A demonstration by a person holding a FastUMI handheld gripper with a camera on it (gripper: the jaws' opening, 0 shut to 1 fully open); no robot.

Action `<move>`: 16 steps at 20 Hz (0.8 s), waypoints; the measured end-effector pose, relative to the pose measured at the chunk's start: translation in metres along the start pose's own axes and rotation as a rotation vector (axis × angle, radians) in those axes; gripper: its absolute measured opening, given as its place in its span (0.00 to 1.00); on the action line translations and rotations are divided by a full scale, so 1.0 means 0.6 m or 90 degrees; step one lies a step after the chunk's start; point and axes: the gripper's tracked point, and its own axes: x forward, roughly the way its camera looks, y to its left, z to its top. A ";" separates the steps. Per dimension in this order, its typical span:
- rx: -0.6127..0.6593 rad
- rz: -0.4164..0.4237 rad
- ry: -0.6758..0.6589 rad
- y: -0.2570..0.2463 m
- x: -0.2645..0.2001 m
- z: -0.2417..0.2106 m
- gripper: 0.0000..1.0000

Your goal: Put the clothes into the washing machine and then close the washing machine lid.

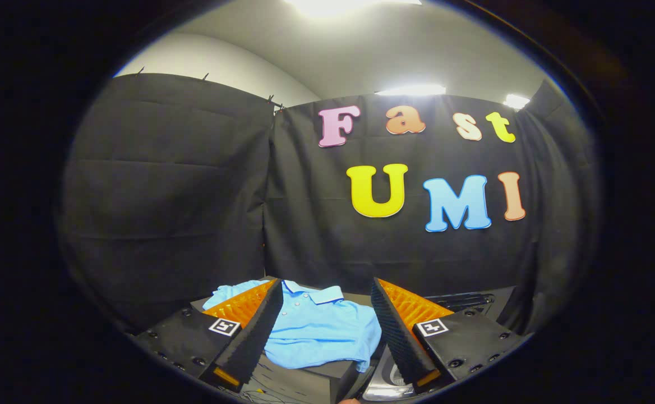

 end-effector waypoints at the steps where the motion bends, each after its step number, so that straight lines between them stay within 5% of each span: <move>1: -0.002 0.009 0.007 0.007 0.014 -0.001 0.98; 16: 0.038 0.125 0.194 0.074 0.184 -0.079 0.98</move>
